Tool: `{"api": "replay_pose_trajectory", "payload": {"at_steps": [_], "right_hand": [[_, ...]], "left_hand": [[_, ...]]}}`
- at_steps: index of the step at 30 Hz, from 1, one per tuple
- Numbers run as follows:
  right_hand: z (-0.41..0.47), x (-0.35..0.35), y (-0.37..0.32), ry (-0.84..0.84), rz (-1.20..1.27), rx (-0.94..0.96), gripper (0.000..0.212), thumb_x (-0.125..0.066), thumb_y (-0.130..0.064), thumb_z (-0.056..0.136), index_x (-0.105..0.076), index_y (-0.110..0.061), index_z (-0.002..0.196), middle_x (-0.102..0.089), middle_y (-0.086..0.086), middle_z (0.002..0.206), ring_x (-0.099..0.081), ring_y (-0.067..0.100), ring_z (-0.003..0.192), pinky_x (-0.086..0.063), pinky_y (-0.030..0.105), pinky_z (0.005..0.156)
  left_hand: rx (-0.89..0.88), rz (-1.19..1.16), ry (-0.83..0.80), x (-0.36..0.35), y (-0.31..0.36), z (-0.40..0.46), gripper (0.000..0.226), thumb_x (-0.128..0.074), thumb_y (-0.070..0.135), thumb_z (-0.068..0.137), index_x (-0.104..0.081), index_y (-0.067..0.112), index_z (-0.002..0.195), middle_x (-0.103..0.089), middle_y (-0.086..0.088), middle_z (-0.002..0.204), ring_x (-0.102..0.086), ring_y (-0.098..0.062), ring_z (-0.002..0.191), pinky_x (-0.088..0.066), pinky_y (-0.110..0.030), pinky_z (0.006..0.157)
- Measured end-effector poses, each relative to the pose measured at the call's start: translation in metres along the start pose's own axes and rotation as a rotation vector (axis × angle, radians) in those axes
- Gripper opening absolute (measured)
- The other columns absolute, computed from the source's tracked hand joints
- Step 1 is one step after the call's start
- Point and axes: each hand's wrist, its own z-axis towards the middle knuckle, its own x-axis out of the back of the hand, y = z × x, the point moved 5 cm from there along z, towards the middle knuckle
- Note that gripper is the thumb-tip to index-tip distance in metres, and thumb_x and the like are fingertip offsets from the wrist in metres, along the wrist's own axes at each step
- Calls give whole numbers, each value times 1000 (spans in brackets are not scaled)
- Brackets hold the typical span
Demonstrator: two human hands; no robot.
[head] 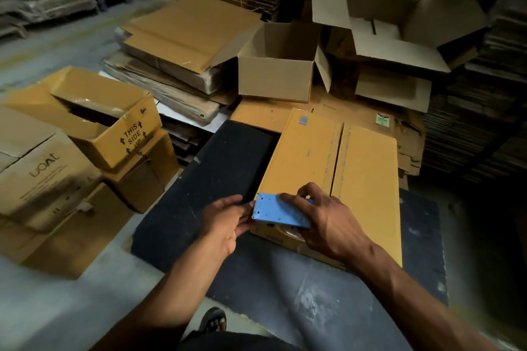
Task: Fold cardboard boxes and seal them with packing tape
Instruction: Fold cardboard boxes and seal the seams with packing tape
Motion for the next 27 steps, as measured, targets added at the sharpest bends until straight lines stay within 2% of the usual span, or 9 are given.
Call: {"api": "replay_pose_trajectory", "payload": {"at_steps": [2, 4, 7, 9, 13, 21, 24, 27], "right_hand": [[2, -7, 4, -65, -16, -15, 77, -72, -52, 86, -37, -39, 154, -52, 3, 120, -64, 28, 80, -52, 41, 75], [1, -11, 13, -115, -45, -24, 81, -68, -47, 89, -27, -44, 158, -49, 3, 121, -62, 27, 88, -48, 41, 81], [-11, -9, 37, -177, -91, -45, 79, -68, -48, 92, -24, -52, 158, -46, 1, 120, -58, 24, 90, -44, 38, 85], [-19, -10, 49, -219, -89, -65, 76, -67, -51, 93, -26, -53, 157, -44, 1, 117, -55, 23, 86, -46, 39, 85], [-18, -27, 58, -344, -120, -114, 73, -57, -54, 99, -16, -54, 158, -38, 1, 120, -54, 24, 93, -44, 41, 93], [-6, -42, 49, -332, -149, -116, 71, -62, -49, 96, -26, -51, 157, -41, 3, 116, -57, 27, 92, -42, 40, 83], [4, -40, 43, -329, -164, -126, 71, -63, -43, 96, -28, -51, 157, -43, 3, 116, -56, 26, 93, -40, 39, 84], [8, -40, 38, -338, -184, -107, 72, -66, -41, 95, -29, -49, 157, -44, 4, 115, -57, 27, 93, -41, 39, 83]], "left_hand": [[-87, 40, 66, 1, 8, 10, 35, -80, -9, 81, -60, 5, 107, -77, -15, 75, -76, -23, 68, -62, -37, 61], [-122, 40, 118, 8, 14, 23, 39, -81, -12, 79, -60, 2, 108, -76, -23, 87, -76, -28, 71, -62, -39, 64], [-81, 54, 126, 30, 17, 41, 39, -77, -15, 81, -57, 0, 111, -73, -24, 86, -74, -28, 66, -62, -39, 64], [-35, 110, 70, 36, 11, 49, 40, -77, -13, 83, -57, 0, 115, -75, -23, 87, -76, -29, 70, -63, -40, 68], [-59, 116, 92, 24, -1, 55, 39, -77, -12, 84, -58, 2, 114, -75, -22, 88, -76, -30, 73, -63, -41, 72], [-96, 99, 186, 35, -10, 74, 27, -72, -9, 88, -65, 7, 108, -76, -17, 92, -76, -28, 85, -63, -37, 77], [-90, 114, 203, 38, -14, 84, 22, -66, -10, 92, -65, 7, 106, -75, -18, 94, -74, -27, 85, -63, -34, 74], [-73, 136, 196, 38, -20, 92, 23, -69, -9, 90, -65, 7, 106, -76, -17, 93, -74, -24, 82, -61, -31, 69]]}}
